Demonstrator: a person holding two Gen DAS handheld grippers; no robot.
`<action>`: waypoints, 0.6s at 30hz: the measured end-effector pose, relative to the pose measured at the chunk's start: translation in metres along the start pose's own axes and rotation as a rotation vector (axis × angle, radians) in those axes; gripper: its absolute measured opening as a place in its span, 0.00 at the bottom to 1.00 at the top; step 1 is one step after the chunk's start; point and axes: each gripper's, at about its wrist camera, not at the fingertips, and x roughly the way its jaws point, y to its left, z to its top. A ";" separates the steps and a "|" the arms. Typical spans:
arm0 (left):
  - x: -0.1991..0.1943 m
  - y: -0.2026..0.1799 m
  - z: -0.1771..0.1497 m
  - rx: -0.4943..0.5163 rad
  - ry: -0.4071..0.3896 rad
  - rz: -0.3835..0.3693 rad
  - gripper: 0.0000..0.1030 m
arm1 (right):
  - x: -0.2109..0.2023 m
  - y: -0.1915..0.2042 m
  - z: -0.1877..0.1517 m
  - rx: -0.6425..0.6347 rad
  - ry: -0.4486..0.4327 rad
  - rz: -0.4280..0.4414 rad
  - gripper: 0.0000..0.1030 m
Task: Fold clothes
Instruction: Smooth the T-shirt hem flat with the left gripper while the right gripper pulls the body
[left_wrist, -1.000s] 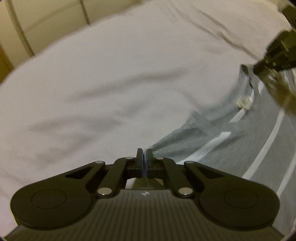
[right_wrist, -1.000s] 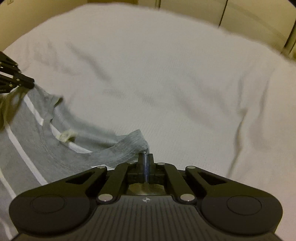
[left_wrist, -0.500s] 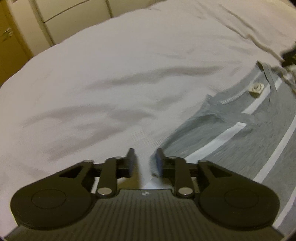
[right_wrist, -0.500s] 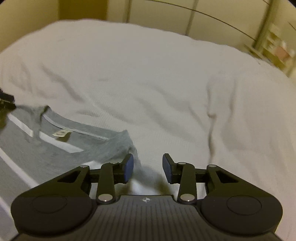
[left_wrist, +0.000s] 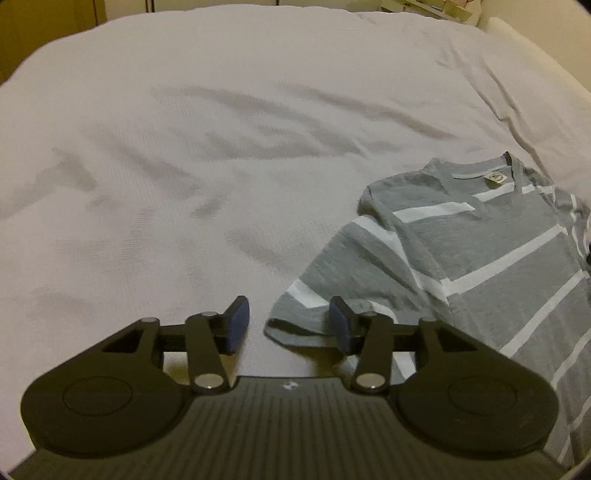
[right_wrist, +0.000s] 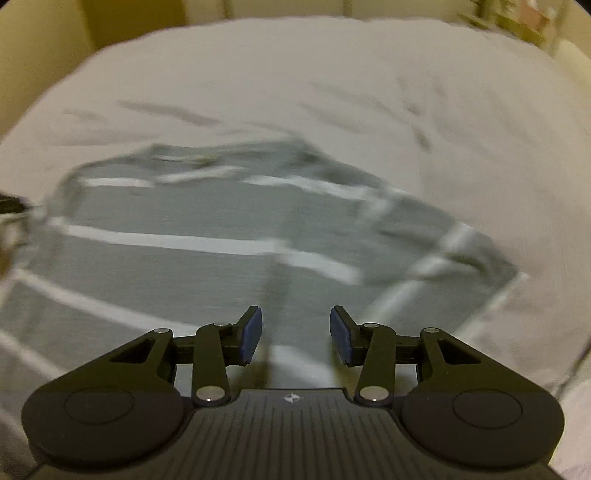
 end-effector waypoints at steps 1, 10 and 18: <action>0.006 0.002 0.002 -0.011 0.020 -0.019 0.43 | -0.001 0.023 0.000 -0.033 -0.007 0.035 0.43; -0.012 0.016 0.013 0.028 -0.005 -0.057 0.00 | 0.005 0.224 0.001 -0.411 -0.101 0.282 0.44; -0.014 0.033 0.016 0.037 -0.100 -0.085 0.00 | 0.071 0.336 0.000 -0.822 -0.158 0.066 0.59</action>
